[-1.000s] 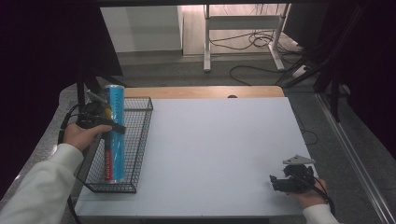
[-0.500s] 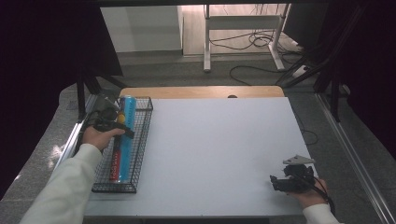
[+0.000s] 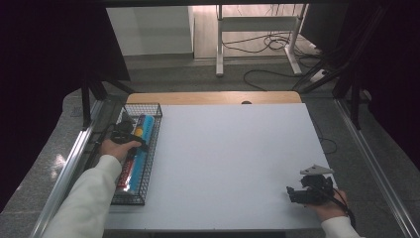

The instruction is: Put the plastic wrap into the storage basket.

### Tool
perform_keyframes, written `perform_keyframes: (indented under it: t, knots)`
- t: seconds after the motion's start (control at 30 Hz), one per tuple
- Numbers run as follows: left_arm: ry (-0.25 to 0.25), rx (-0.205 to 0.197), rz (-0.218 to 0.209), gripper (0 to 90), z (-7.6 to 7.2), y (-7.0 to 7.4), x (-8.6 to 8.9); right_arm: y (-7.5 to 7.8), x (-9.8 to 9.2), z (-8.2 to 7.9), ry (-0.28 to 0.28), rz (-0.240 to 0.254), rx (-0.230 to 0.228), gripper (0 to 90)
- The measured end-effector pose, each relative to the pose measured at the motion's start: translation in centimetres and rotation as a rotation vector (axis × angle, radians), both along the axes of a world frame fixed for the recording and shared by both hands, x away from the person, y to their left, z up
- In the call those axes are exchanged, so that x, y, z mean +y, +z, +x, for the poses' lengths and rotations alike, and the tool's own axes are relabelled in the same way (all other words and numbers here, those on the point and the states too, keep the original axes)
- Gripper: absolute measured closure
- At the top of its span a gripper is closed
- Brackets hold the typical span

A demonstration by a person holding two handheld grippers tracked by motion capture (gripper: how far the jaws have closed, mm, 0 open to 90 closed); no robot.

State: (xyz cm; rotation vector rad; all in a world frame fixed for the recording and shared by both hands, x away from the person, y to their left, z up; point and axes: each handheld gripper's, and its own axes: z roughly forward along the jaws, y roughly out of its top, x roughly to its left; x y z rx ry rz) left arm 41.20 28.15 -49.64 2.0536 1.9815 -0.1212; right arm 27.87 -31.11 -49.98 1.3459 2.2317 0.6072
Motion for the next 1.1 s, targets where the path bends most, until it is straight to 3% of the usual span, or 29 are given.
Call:
perform_keyframes:
  t: [0.23,0.4,0.47,0.5,0.57,0.6,0.63,0.67,0.8,0.9,0.93,0.97,1.1]
  knots:
    - [-0.001,-0.003,0.018,30.7,0.0,-0.2,0.0,0.0,-0.1,-0.1,-0.004,0.000,-0.001,11.0]
    - [-0.006,-0.030,0.025,15.7,-0.5,0.8,-0.1,0.1,-0.1,-0.2,-0.001,0.001,-0.002,11.0]
    - [0.001,-0.083,0.025,13.8,-1.1,1.7,-0.3,0.1,0.0,-0.2,0.000,0.002,-0.005,11.0]
    - [0.001,-0.083,0.025,12.6,-1.1,1.7,-0.3,0.1,0.0,-0.2,0.000,0.002,-0.005,11.0]
    - [-0.003,-0.129,0.034,12.3,-1.7,2.3,-0.5,0.2,0.0,-0.2,0.001,0.002,-0.005,11.0]
    - [-0.010,-0.172,0.034,11.7,-2.4,3.1,-0.6,0.2,0.0,-0.2,0.001,0.003,-0.005,11.0]
    - [-0.010,-0.172,0.034,11.6,-2.4,3.1,-0.6,0.2,0.0,-0.2,0.001,0.003,-0.005,11.0]
    - [-0.035,-0.204,0.023,11.9,-3.2,3.9,-0.6,0.2,-0.1,-0.3,0.001,0.003,-0.006,11.0]
    - [-0.078,-0.249,0.004,11.7,-4.6,5.1,-0.8,0.2,-0.1,-0.3,0.000,0.003,-0.008,11.0]
    - [-0.102,-0.316,-0.022,12.1,-6.4,6.5,-1.2,0.3,0.0,-0.4,0.004,0.000,-0.009,11.0]
    - [-0.123,-0.363,-0.053,12.6,-7.6,7.2,-1.5,0.4,0.2,-0.4,0.009,-0.002,-0.011,11.0]
    - [-0.123,-0.363,-0.053,12.8,-7.6,7.2,-1.5,0.4,0.2,-0.5,0.010,-0.003,-0.013,11.0]
    - [-0.199,-0.460,-0.112,15.4,-10.9,8.3,-2.8,0.4,0.3,-0.5,0.023,-0.012,-0.013,11.0]
